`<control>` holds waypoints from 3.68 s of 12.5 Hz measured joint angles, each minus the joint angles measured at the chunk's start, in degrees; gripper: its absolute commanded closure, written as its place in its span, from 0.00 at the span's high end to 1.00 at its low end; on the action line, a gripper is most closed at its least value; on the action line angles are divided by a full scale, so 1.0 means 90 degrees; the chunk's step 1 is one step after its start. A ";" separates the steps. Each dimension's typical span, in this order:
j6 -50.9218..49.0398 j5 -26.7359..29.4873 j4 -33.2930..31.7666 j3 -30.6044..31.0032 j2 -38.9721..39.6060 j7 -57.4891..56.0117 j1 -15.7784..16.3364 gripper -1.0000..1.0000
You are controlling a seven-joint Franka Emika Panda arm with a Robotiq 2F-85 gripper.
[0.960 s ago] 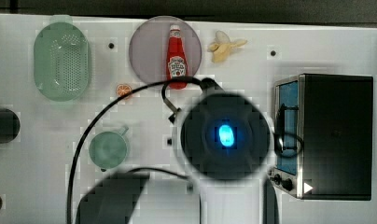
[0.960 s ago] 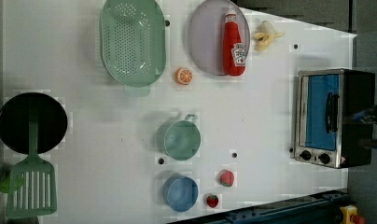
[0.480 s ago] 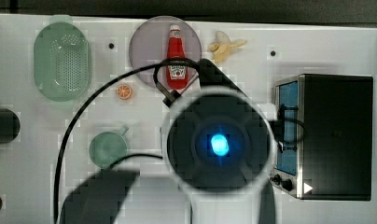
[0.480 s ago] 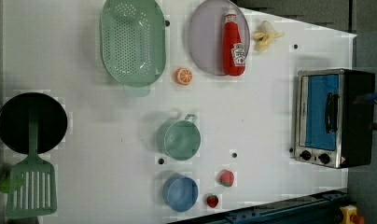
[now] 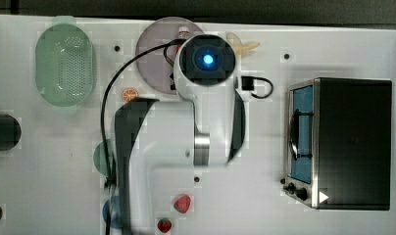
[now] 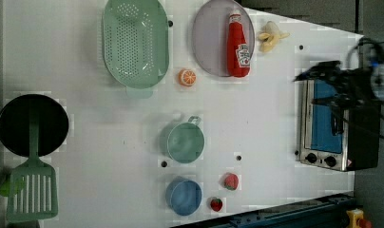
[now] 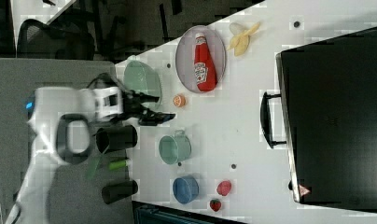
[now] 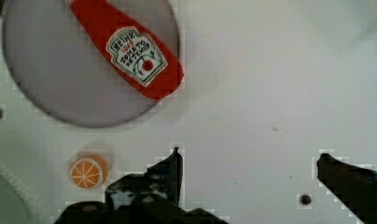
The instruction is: Pick ketchup from plate and place it on table.
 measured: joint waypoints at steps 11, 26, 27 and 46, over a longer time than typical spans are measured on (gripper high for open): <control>0.1820 -0.0053 0.0920 0.0118 0.2547 -0.2899 0.0094 1.00; 0.2578 -0.0672 0.2561 0.0114 0.4766 -0.4168 0.0310 0.84; 0.2613 -0.0619 0.2568 0.0115 0.4747 -0.4168 0.0316 0.71; 0.0101 -0.0103 0.1567 0.0137 0.0093 -0.3888 -0.0203 0.59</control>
